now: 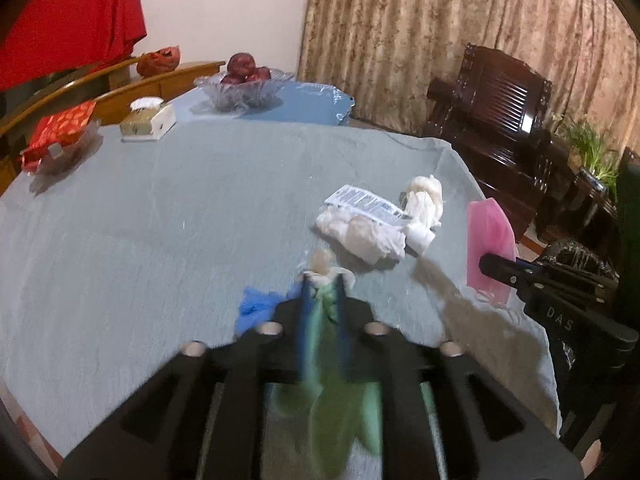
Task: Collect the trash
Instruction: 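Lift the green glove with the left gripper while the right holds the pink mask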
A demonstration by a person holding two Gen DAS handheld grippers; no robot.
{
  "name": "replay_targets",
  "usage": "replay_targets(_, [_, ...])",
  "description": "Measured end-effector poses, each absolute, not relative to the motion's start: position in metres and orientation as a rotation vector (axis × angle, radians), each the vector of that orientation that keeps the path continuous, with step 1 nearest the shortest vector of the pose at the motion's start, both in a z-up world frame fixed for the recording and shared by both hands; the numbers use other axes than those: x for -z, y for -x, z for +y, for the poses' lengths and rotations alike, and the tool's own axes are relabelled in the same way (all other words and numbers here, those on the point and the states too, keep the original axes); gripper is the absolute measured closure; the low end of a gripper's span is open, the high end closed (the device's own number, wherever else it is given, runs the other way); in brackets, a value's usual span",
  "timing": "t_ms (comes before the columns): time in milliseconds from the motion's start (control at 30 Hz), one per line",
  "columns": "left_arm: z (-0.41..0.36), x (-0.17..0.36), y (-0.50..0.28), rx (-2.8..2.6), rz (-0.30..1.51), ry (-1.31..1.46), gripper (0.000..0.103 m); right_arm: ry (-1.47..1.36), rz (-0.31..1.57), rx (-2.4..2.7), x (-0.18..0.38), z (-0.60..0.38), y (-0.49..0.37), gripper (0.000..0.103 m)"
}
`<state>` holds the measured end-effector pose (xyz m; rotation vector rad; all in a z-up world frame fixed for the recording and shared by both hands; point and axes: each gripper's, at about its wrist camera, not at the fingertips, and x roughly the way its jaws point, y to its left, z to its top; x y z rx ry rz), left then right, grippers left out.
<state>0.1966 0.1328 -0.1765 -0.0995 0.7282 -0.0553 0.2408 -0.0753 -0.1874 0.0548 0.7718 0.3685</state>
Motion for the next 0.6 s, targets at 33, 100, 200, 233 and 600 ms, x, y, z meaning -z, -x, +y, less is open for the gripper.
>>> replay_targets(33, [0.133,0.177,-0.195,0.051,0.727,0.102,0.059,-0.053,0.776,-0.369,0.189,-0.075,-0.240,0.095])
replay_targets(100, [0.132,0.177,-0.191,0.049,0.724,0.101,0.057,-0.052,0.781,-0.368,0.191,-0.075,-0.238,0.095])
replay_targets(200, [0.129,0.176,-0.185,0.040,0.723,0.085,0.052,-0.048,0.785,-0.368,0.193,-0.076,-0.234,0.095])
replay_targets(233, [0.129,0.175,-0.183,0.035,0.721,0.079,0.050,-0.046,0.787,-0.368,0.193,-0.077,-0.233,0.095])
replay_targets(600, [0.126,0.168,-0.158,0.012,0.705,0.057,0.055,-0.034,0.804,-0.381,0.193,-0.080,-0.217,0.095])
